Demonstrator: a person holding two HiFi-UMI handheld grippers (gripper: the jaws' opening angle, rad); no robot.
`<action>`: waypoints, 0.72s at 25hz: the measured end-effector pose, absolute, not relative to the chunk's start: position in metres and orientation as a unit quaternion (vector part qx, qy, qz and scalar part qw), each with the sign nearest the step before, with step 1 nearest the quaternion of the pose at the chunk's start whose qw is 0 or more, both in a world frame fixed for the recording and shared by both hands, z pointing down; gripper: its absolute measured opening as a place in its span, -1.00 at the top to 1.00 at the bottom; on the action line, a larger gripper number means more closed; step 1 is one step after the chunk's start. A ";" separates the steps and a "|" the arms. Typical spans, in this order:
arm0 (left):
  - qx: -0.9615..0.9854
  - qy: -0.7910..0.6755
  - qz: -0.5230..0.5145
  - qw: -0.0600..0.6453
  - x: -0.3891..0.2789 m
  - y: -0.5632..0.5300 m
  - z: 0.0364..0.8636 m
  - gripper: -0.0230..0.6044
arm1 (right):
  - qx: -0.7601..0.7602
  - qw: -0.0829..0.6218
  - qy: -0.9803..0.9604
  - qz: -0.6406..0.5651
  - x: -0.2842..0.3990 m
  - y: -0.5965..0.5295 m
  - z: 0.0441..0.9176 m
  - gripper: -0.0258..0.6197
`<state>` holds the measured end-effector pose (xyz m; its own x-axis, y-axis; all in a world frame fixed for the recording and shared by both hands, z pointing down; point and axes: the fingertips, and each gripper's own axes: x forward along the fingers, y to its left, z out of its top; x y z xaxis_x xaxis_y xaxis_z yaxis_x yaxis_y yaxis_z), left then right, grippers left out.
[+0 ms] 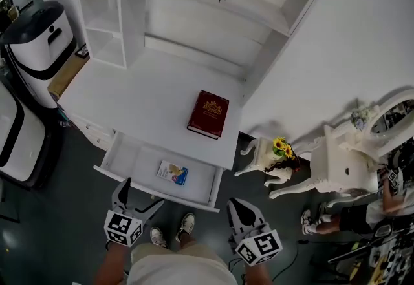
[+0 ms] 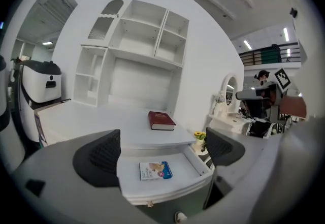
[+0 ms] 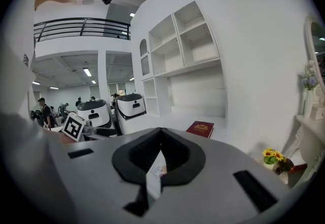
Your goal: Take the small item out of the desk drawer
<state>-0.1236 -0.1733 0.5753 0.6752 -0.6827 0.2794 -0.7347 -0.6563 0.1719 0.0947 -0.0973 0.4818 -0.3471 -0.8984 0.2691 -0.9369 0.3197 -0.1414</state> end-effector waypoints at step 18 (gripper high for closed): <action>0.912 -0.149 0.382 -0.007 -0.025 -0.241 0.713 -0.72 | 0.596 0.059 -0.783 0.170 0.187 -0.120 0.501 0.89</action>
<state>-0.0247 -0.2407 0.7128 0.6636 -0.2765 0.6951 -0.2657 -0.9557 -0.1265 0.1867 -0.1205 0.5010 -0.2826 -0.9126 0.2955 -0.9529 0.2316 -0.1959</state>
